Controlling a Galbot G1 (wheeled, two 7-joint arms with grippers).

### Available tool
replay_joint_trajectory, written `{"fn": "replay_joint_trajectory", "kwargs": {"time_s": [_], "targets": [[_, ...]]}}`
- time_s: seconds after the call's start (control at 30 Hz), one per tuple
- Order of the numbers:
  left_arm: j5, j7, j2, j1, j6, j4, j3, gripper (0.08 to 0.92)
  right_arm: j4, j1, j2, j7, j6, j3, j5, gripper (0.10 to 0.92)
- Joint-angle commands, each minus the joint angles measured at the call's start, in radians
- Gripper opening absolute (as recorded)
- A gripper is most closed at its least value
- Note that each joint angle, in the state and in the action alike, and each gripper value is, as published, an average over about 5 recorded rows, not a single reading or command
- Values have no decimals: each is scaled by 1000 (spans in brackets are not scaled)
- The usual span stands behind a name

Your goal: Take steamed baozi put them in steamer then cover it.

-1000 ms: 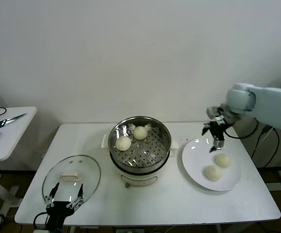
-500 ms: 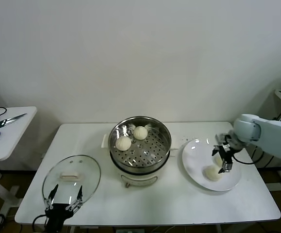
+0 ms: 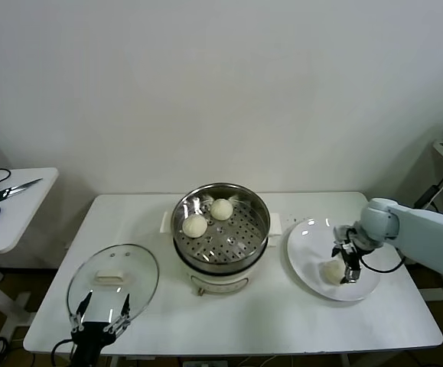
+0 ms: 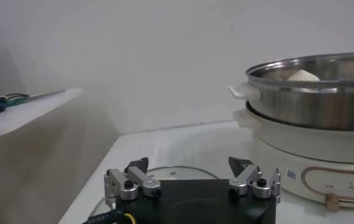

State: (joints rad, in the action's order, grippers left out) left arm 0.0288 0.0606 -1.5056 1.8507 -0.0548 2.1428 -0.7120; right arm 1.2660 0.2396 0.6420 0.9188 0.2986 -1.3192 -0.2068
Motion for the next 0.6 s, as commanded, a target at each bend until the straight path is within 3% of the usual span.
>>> {"fn": "replay_joint_trajectory", "kwargs": {"time_s": [0.03, 0.27, 0.43, 0.6], "targets": [[0, 0, 0, 0, -1, 0, 0, 823, -24, -61, 17, -7, 3, 47, 21, 794], [-1, 0, -1, -1, -1, -2, 2, 823, -21, -50, 16, -2, 2, 39, 28, 686], [-1, -1, 2, -1, -1, -3, 2, 823, -2, 37, 15, 22, -17, -1, 31, 671], [-3, -1, 4, 0, -1, -3, 2, 823, 33, 329, 42, 76, -135, -159, 22, 670]]}}
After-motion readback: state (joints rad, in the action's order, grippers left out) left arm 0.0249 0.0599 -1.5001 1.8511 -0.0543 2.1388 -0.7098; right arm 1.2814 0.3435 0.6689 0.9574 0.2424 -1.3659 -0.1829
